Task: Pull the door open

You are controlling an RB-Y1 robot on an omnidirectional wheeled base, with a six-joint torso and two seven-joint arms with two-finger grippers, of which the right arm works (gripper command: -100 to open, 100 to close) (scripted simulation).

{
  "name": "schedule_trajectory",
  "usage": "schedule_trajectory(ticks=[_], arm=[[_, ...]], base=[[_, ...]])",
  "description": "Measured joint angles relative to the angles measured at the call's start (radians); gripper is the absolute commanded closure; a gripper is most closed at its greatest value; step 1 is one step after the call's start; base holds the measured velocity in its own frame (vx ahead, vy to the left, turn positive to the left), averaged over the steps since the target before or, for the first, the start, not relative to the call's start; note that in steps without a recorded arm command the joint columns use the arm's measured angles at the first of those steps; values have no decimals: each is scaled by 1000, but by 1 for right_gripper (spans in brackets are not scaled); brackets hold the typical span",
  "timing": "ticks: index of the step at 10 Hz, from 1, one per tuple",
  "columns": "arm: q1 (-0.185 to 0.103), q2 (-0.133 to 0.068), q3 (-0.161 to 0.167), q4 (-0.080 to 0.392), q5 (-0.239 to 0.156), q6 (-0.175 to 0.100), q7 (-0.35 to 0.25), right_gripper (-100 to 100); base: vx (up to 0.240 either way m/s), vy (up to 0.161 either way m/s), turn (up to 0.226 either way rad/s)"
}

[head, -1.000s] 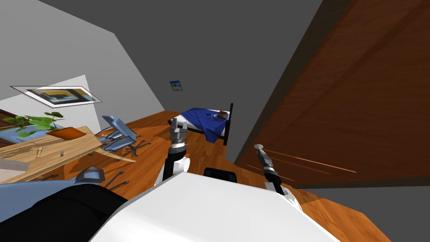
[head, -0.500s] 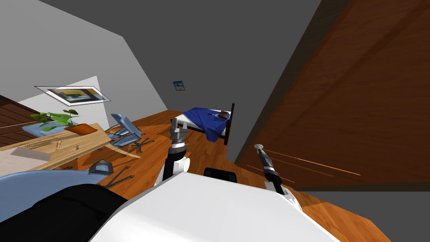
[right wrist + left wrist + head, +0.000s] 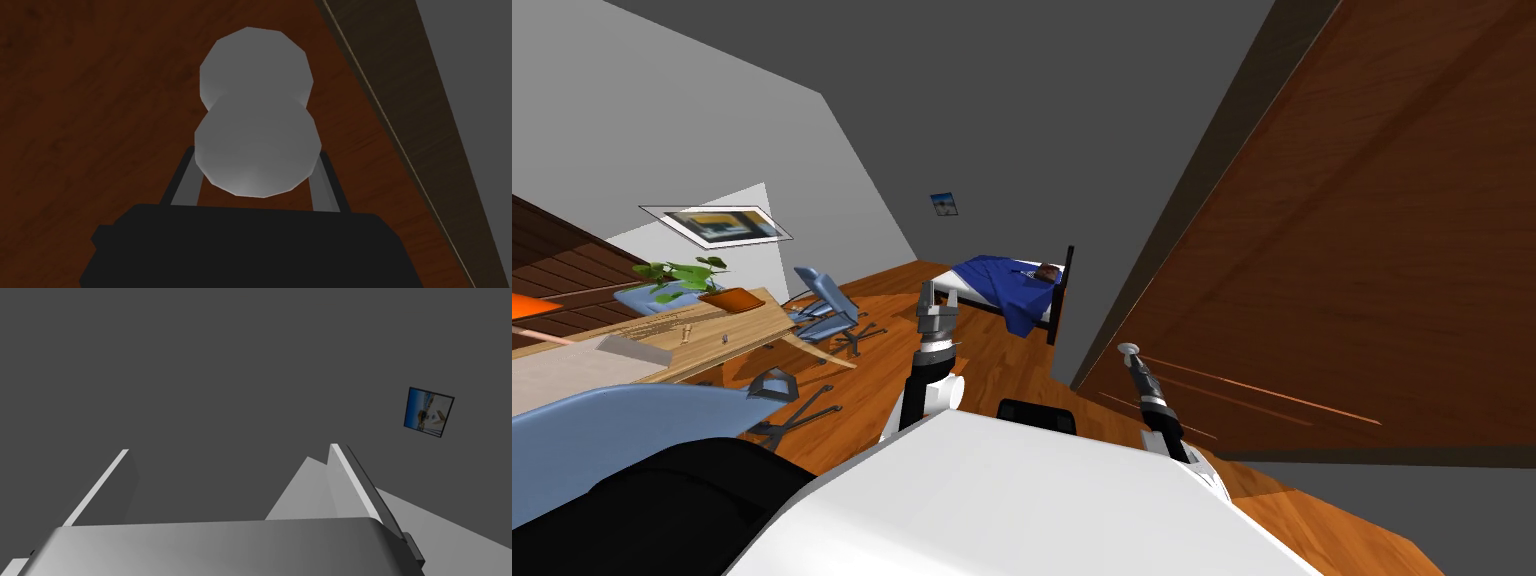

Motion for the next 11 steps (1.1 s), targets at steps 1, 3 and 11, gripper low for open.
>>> schedule_trajectory(ticks=[1, 3, 11], arm=[[1, -1, 3, -2, -11, 2, -24, 100], [-1, -3, 11, 1, -33, 4, -74, 100], [-5, -9, 40, 8, -117, 13, -264, 100]], base=[[-52, -32, 98], [-39, -21, 52], [-37, -20, 57]])
